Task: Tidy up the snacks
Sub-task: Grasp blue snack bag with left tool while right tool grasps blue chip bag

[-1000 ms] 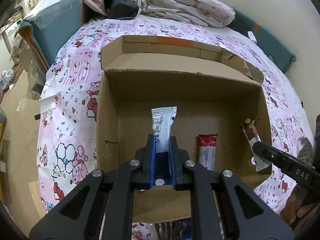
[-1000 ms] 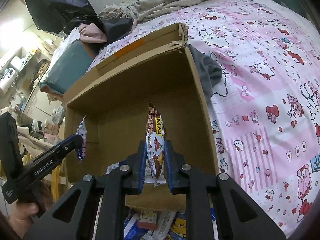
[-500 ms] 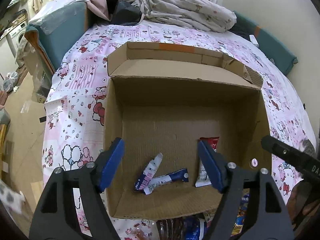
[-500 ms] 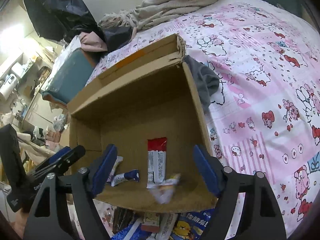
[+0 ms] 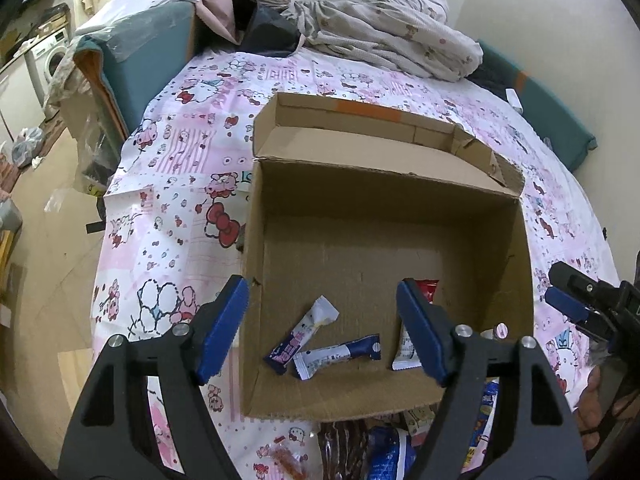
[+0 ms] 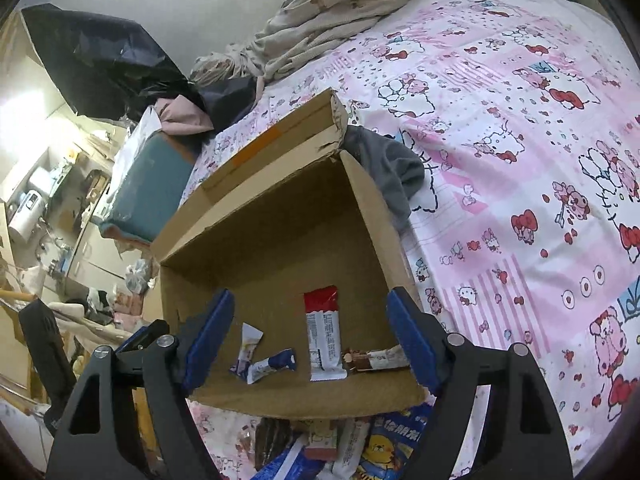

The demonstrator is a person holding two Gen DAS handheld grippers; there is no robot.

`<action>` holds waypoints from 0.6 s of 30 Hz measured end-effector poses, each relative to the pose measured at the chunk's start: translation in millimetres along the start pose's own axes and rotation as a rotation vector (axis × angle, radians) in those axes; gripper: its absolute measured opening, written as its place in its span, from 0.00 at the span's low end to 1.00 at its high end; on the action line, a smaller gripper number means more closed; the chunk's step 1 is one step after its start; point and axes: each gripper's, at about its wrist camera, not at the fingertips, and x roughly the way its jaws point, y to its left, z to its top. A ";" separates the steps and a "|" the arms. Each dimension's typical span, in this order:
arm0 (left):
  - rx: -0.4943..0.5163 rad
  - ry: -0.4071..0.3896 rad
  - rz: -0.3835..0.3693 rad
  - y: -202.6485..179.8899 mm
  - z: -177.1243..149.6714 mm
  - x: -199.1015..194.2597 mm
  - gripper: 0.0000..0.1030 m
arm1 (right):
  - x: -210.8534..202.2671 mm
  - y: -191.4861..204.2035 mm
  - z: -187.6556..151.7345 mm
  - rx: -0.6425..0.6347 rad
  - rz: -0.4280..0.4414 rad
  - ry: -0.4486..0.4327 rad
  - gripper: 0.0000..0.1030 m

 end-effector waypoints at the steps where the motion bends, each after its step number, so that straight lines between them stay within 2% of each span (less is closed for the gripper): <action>1: 0.000 -0.001 0.002 1.0 -1.3 -2.5 0.71 | -2.3 0.5 -1.3 -0.004 -0.002 -0.003 0.79; 6: -0.005 0.015 0.014 10.4 -8.9 -13.5 0.71 | -14.0 -2.2 -9.8 0.018 -0.004 -0.001 0.79; 13: -0.095 0.101 0.002 33.7 -36.6 -20.0 0.71 | -31.6 -5.1 -23.9 0.040 -0.009 0.001 0.79; 16: -0.073 0.149 -0.009 29.9 -52.3 -19.0 0.71 | -35.6 -6.0 -30.6 0.040 -0.014 0.009 0.79; 18: -0.022 0.202 -0.005 20.2 -65.9 -13.3 0.71 | -36.6 -8.6 -36.5 0.045 -0.024 0.020 0.79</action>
